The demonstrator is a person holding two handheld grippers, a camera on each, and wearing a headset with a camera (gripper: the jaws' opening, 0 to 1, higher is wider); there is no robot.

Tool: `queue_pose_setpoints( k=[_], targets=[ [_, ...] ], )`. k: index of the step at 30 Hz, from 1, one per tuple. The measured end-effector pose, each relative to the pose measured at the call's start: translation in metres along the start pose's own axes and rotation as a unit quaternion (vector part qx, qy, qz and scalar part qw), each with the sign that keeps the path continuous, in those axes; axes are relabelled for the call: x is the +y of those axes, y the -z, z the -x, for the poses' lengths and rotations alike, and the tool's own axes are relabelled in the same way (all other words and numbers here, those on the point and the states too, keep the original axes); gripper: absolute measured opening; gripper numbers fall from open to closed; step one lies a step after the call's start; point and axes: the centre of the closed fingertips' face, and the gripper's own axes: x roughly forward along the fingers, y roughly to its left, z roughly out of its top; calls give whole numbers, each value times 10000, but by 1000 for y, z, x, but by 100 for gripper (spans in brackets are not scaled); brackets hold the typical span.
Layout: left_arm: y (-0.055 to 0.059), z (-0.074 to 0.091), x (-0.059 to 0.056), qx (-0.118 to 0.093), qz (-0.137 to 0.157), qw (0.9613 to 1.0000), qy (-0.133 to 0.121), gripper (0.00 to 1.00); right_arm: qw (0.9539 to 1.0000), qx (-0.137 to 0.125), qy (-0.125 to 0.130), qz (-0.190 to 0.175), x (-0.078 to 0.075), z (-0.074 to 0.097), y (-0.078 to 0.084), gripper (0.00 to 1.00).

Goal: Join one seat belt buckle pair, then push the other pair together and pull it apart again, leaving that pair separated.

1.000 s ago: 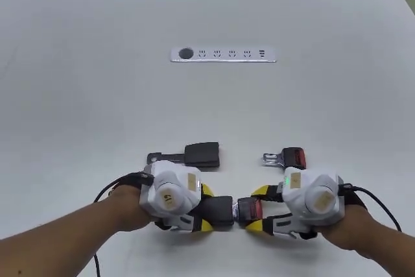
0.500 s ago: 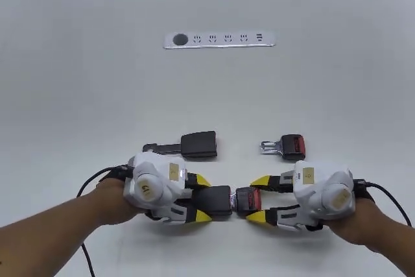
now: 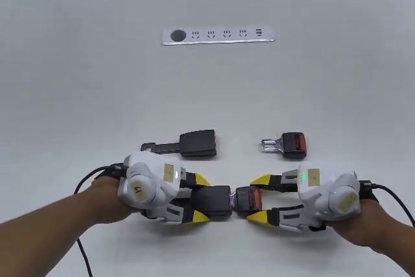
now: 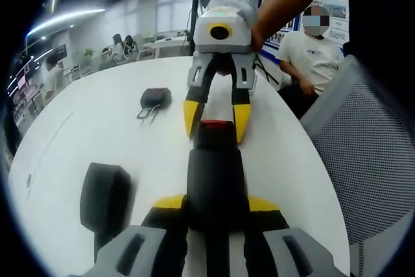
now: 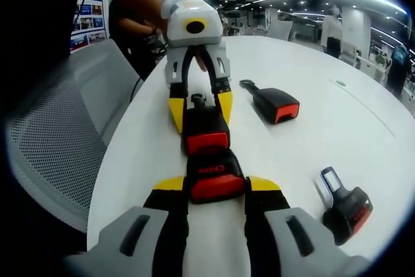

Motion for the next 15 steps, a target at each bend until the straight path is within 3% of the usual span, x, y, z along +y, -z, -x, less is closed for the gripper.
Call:
queue_pose_setpoints(
  k=[15],
  targets=[
    [0,0,0,21,-128,9999,42,33,9999,-102,-5,-29,-2,0,0,32]
  ],
)
